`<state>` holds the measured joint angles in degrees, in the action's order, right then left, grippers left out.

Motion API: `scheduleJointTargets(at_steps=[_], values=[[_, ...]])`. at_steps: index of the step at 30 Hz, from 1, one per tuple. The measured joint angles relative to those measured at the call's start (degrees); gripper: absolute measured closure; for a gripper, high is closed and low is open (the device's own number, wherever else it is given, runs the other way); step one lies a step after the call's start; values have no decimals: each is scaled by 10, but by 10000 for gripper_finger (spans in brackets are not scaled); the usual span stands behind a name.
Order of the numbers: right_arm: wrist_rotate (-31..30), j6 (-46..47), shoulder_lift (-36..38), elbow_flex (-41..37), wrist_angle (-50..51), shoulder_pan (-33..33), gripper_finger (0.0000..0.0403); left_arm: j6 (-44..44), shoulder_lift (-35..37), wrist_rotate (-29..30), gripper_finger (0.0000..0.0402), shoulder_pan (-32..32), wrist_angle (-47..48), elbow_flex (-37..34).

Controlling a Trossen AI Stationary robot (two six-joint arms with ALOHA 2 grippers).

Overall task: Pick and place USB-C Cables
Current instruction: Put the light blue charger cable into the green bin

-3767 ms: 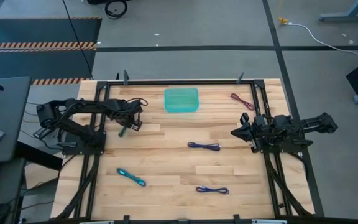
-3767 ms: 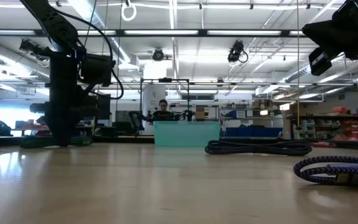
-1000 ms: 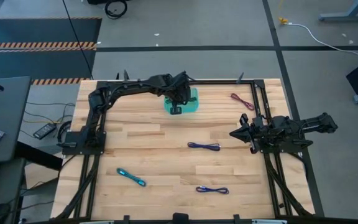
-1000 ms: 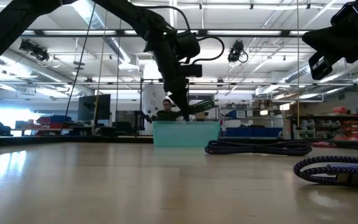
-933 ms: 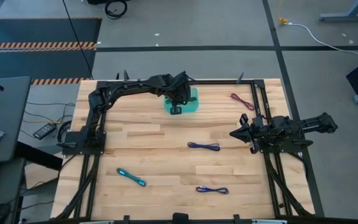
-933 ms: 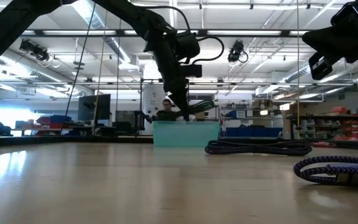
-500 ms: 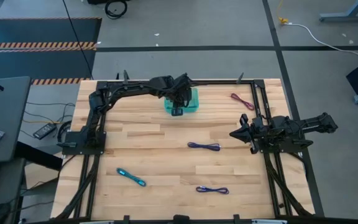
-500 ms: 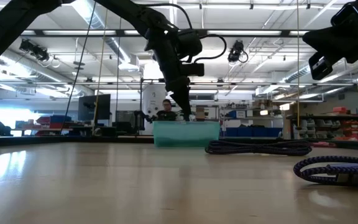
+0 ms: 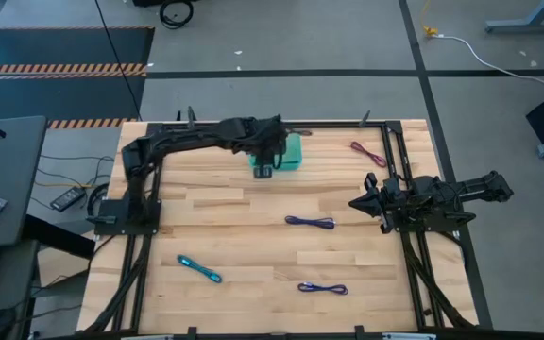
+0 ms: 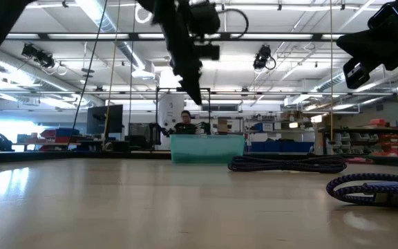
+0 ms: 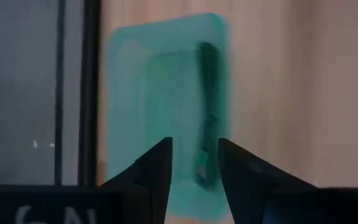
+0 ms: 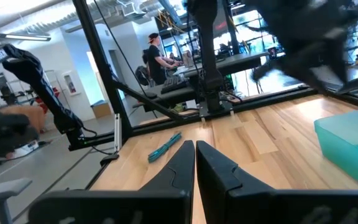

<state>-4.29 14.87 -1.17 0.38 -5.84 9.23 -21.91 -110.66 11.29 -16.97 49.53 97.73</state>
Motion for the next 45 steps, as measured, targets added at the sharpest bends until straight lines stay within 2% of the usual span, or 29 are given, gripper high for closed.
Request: scheduleJointTargets(at_steps=[7,12,22,28,37,45], values=[[0,-5,0,0,0,0,380,109,53,-69,264,101,185,0],[0,-5,0,0,2,0,380,186,53,-72,264,202,302,-1],[33,20,0,0,4,0,380,349,53,-88,264,383,286,-7],[56,34,0,0,4,0,380,431,51,-49,264,458,273,-15],[85,34,0,0,4,0,380,514,51,-45,264,518,176,-170],[85,22,0,0,4,0,380,545,53,-67,264,553,100,-251]])
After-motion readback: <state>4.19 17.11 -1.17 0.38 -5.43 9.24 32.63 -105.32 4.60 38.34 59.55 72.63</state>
